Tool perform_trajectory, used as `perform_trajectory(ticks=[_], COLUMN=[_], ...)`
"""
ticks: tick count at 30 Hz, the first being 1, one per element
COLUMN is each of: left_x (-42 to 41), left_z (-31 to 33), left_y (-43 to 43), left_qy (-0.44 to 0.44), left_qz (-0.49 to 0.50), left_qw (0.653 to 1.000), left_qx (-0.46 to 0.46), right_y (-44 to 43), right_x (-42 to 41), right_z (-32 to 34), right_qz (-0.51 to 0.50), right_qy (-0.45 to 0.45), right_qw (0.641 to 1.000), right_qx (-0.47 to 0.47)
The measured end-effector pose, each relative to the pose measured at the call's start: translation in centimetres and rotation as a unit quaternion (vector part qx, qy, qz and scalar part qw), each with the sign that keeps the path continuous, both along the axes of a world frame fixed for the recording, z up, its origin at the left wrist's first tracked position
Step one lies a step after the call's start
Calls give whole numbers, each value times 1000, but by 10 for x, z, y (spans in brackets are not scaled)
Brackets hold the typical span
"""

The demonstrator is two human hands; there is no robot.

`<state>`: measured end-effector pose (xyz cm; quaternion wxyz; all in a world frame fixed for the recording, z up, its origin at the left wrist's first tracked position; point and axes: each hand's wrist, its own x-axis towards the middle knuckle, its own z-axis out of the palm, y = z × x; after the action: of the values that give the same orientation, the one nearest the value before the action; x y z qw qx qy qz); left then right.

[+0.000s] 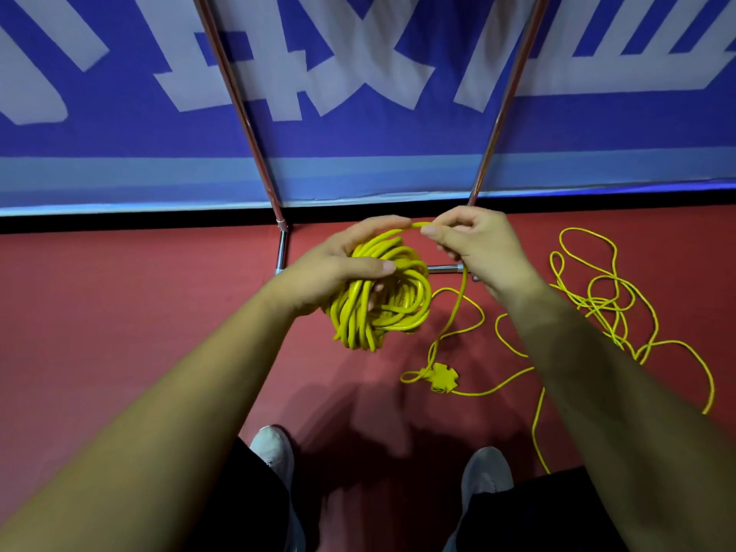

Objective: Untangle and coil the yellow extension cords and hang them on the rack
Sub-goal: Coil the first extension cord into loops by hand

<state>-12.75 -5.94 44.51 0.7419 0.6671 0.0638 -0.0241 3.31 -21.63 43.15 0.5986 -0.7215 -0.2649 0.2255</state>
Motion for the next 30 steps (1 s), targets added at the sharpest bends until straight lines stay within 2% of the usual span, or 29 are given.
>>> perform_trajectory(ticks=[5,8,11,15,19,28,30], left_x=[8,13,11,9,10,25,28], left_z=[10,12,11,15,15,9,7], left_y=[10,27,43,56,60,58,55], left_qy=[-11,-7,-8,-27,-59,-98,-106], left_qz=[-33,-11,18,69,142,287,303], left_qw=[999,999,999,996,985,928,922], left_qx=[-27,-37,-34,-50,-81,-215,-218], right_y=[-3,-9,-12,-10,-10,-12,-10], right_x=[14,27,38,32,20,-1,-10], right_z=[-16,-29,-46,-67,-90,-112,-113], right_qz=[57,55,58,91,133,118,118], right_qy=[-69,-113,-112,-62,-2,105,122], right_qw=[994,986,980,974,954,959,957], right_qx=[-57,-108,-154,-195,-267,-237,-235])
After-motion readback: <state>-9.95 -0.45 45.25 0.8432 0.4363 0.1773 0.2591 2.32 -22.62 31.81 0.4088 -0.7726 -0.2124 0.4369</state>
